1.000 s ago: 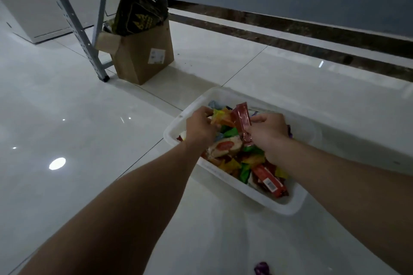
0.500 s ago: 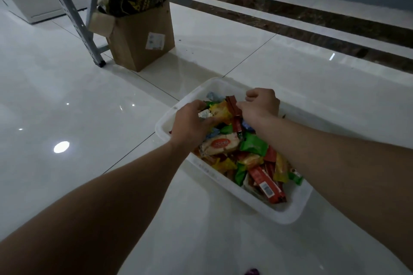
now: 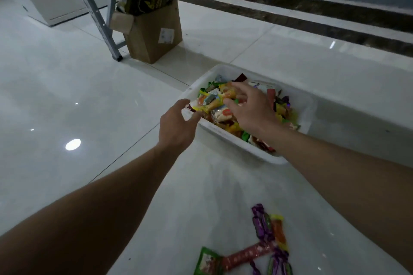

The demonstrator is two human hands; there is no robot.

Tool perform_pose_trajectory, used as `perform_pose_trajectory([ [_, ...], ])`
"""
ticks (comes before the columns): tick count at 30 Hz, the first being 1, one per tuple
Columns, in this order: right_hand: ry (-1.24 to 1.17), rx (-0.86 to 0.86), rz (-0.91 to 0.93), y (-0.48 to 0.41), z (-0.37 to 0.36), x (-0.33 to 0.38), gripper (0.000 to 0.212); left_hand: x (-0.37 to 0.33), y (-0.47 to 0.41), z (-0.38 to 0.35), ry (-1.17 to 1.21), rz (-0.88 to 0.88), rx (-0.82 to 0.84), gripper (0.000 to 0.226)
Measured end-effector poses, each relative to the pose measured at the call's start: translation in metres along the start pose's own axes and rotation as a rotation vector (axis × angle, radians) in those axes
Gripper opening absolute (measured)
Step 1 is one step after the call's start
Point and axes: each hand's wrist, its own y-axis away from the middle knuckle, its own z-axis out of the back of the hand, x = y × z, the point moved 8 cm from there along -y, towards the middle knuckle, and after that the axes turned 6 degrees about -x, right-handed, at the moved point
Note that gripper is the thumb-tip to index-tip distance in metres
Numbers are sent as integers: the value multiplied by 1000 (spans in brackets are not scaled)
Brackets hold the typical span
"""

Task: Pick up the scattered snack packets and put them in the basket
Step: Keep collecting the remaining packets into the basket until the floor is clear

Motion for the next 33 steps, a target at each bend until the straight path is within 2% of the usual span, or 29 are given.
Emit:
perform_pose_trajectory([
  [3,37,-66,13,31,10,0,47,-4,22,-4,75,-43,59,43],
  [6,61,-150,-85,69,17,-9,49,-2,54,-9,93,-99,134,44],
  [11,83,-131,-265,135,22,-36,49,18,99,-26,10,-108,278,51],
  [17,162,-123,-492,194,32,-98,50,35,136,-47,28,-66,331,51],
  [28,414,157,-597,228,3,-177,62,84,174,-78,-38,7,338,49],
  [33,490,249,-562,226,-21,-194,52,92,185,-87,-87,10,340,51],
])
